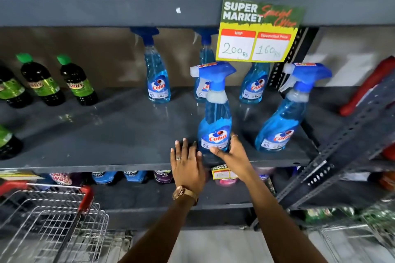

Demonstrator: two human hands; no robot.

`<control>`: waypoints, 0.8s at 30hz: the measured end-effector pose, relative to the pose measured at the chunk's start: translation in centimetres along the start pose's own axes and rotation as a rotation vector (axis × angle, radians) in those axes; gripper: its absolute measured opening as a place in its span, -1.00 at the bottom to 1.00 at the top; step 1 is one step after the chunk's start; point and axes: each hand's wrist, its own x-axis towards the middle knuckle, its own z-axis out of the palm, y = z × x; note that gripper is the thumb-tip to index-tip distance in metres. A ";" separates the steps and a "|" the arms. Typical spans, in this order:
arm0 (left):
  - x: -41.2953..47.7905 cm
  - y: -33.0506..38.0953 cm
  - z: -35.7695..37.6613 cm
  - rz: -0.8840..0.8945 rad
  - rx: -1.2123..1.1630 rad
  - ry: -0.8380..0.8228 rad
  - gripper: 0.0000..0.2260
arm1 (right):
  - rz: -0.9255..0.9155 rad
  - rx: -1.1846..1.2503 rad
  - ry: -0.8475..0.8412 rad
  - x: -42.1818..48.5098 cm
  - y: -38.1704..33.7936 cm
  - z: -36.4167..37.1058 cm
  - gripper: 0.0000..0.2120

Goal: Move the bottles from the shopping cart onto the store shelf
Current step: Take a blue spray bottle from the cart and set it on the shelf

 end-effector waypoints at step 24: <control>-12.4 -32.4 -16.4 -1.081 -0.501 0.664 -0.72 | -0.631 -0.463 -0.704 -10.3 -6.4 33.1 -0.72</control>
